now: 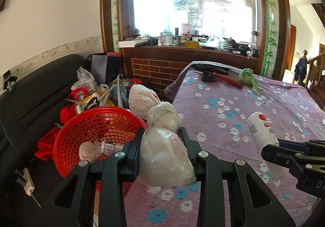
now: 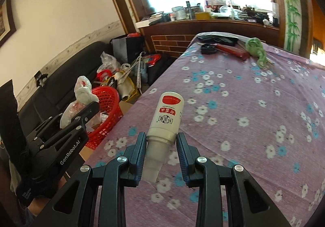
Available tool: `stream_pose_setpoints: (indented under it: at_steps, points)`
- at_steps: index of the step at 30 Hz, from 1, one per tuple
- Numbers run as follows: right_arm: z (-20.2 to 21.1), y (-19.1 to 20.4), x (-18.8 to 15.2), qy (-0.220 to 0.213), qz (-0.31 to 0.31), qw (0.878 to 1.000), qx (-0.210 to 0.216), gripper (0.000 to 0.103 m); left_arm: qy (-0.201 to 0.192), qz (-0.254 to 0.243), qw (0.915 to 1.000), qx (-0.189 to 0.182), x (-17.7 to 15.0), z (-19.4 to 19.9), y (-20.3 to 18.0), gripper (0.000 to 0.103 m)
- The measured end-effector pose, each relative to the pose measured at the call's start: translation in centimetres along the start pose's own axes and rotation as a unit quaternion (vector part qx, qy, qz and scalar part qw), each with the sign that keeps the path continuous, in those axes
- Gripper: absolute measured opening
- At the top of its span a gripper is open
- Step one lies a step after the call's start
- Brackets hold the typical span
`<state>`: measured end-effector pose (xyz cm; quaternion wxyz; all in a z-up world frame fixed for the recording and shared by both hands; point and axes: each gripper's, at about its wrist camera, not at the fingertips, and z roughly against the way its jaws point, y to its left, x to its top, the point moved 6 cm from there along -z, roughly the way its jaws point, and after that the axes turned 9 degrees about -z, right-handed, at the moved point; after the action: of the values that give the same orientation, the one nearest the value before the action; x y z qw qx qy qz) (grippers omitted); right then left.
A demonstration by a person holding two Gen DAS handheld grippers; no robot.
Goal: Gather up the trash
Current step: 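Open both grippers over the red basket to drop the bag and bottle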
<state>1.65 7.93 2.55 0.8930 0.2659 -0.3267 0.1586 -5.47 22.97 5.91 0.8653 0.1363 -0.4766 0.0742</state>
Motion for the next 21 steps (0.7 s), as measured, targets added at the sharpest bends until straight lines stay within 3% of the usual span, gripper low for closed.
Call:
stream_pose_setpoints:
  at_steps: [21]
  points:
    - [-6.9,10.1,1.8,0.059,0.060,0.995,0.055,0.033,0.031,0.073,0.9957,0.048,-2.4,-2.3,12.0,0.032]
